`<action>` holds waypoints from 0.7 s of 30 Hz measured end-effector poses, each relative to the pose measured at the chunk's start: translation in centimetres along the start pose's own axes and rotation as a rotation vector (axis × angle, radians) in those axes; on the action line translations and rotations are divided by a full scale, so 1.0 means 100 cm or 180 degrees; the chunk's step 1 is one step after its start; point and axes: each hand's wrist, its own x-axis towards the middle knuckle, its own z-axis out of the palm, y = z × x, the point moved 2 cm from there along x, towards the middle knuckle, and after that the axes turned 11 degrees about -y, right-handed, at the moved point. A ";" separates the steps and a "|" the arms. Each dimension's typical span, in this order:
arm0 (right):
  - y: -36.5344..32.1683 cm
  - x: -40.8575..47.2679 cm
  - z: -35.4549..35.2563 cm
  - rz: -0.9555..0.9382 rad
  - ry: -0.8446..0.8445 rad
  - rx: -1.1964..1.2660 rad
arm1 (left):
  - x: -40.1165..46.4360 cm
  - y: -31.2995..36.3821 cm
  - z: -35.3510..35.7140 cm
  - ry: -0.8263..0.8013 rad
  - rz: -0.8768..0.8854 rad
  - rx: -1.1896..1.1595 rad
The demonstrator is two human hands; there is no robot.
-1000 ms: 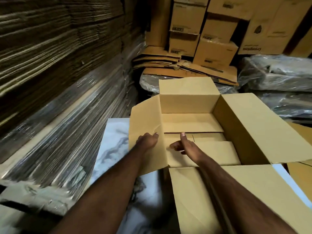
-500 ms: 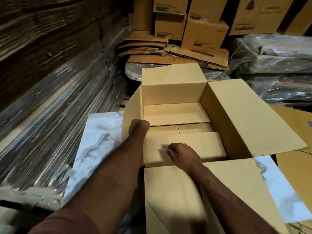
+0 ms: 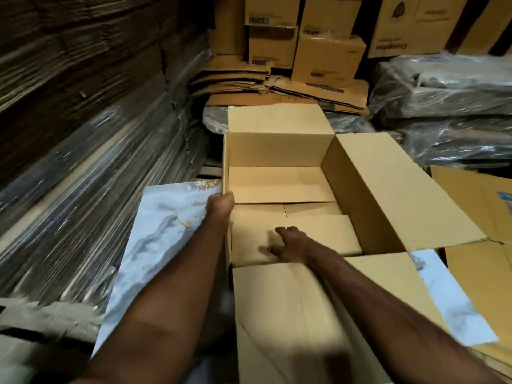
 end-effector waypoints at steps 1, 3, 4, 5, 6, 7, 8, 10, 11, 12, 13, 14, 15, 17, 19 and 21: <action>0.003 -0.001 -0.005 0.0057 -0.0032 -0.0152 | -0.004 0.001 -0.002 -0.0015 0.0024 -0.0167; 0.009 0.000 -0.014 0.0145 -0.0104 -0.0406 | -0.017 0.006 -0.006 -0.0076 0.0068 -0.0354; 0.012 0.001 -0.018 0.0222 -0.0148 -0.0500 | -0.025 0.009 -0.009 -0.0102 0.0111 -0.0460; 0.015 0.004 -0.022 0.0310 -0.0180 -0.0598 | -0.032 0.012 -0.012 -0.0133 0.0144 -0.0582; 0.017 0.006 -0.024 0.0382 -0.0216 -0.0708 | -0.037 0.016 -0.015 -0.0171 0.0186 -0.0703; 0.016 0.007 -0.026 0.0428 -0.0247 -0.0814 | -0.043 0.019 -0.018 -0.0215 0.0227 -0.0831; 0.015 0.008 -0.028 0.0452 -0.0275 -0.0891 | -0.049 0.025 -0.021 -0.0257 0.0265 -0.0977; 0.008 0.008 -0.032 0.0420 -0.0257 -0.0977 | -0.062 0.042 -0.023 -0.0381 0.0385 -0.1260; 0.004 0.007 -0.034 0.0364 -0.0189 -0.1014 | -0.069 0.053 -0.023 -0.0449 0.0488 -0.1404; -0.001 0.007 -0.037 0.0322 -0.0110 -0.1041 | -0.077 0.063 -0.024 -0.0508 0.0601 -0.1491; -0.004 0.007 -0.041 0.0315 -0.0040 -0.1040 | -0.085 0.074 -0.024 -0.0574 0.0718 -0.1555; -0.007 0.007 -0.045 0.0317 0.0018 -0.1025 | -0.091 0.084 -0.026 -0.0635 0.0825 -0.1595; -0.010 0.008 -0.051 0.0321 0.0094 -0.1014 | -0.096 0.093 -0.027 -0.0691 0.0916 -0.1632; -0.014 0.006 -0.066 0.0329 0.0235 -0.1055 | -0.106 0.110 -0.032 -0.0777 0.1052 -0.1635; -0.020 0.004 -0.085 0.0336 0.0261 -0.1145 | -0.114 0.124 -0.036 -0.0802 0.1214 -0.1643; -0.022 0.008 -0.101 0.0448 0.0138 -0.1212 | -0.121 0.134 -0.040 -0.0759 0.1287 -0.1540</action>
